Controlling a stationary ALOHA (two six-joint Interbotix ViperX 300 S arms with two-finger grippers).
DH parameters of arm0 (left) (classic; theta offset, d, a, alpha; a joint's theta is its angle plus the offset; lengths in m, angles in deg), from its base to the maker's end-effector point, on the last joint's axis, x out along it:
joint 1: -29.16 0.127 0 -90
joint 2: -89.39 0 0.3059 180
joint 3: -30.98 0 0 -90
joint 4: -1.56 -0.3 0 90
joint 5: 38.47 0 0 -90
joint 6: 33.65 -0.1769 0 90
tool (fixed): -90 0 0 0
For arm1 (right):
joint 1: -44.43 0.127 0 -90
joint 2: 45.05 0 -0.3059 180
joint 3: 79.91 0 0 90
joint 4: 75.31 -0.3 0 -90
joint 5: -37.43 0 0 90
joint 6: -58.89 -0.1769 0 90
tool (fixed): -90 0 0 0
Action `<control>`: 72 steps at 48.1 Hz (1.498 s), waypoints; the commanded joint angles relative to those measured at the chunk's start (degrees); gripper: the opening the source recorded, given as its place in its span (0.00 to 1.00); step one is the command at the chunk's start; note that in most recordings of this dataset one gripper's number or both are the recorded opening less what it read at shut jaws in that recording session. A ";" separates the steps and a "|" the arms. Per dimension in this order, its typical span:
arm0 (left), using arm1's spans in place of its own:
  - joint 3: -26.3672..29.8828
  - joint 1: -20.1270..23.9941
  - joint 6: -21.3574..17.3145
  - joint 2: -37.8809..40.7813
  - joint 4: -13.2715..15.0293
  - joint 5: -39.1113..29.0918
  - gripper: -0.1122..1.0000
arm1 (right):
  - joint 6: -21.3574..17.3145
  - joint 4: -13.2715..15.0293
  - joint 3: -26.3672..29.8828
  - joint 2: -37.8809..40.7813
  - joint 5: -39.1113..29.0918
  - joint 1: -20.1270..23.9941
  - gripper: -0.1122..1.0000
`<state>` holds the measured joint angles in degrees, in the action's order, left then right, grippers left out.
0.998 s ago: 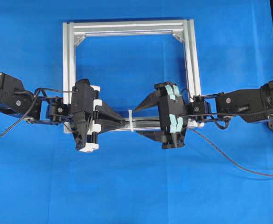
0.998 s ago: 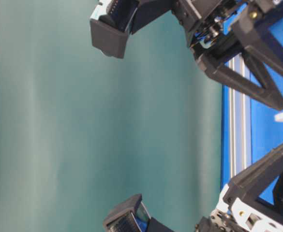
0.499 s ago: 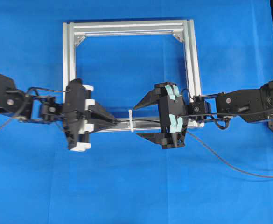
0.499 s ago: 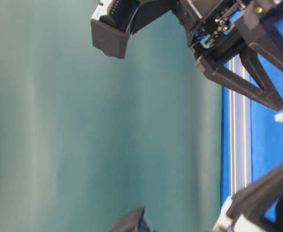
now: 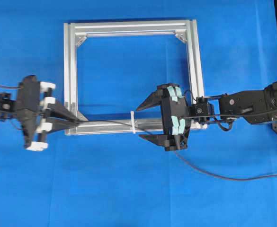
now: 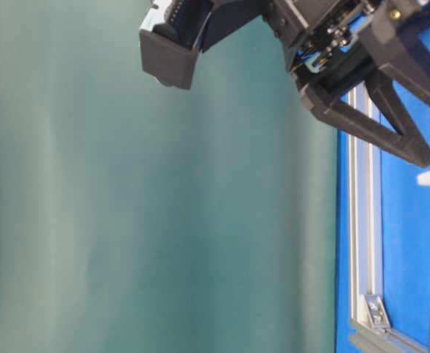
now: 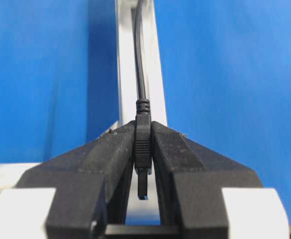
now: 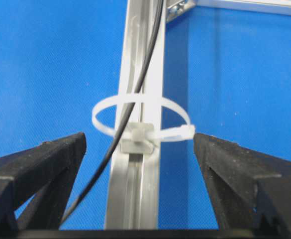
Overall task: Insert the wire through the string loop located in the center.
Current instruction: 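Pull the cable leftward through the loop with the left gripper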
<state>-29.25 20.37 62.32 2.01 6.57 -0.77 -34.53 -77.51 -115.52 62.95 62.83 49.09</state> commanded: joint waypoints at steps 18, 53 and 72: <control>-6.06 -0.26 -0.09 -6.86 -0.09 -2.29 0.17 | 0.09 0.09 0.62 -2.37 -1.14 0.00 0.96; -8.26 0.44 4.13 -9.40 -0.09 -3.69 0.70 | 0.18 0.09 0.35 -2.55 -1.23 -0.09 0.96; -7.47 0.62 4.04 -9.49 -0.09 -5.19 0.92 | 0.18 0.09 0.26 -2.72 -1.23 -0.09 0.96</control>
<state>-37.69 20.81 66.37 -6.96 6.57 -6.21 -34.45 -77.51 -115.70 62.07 61.42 49.09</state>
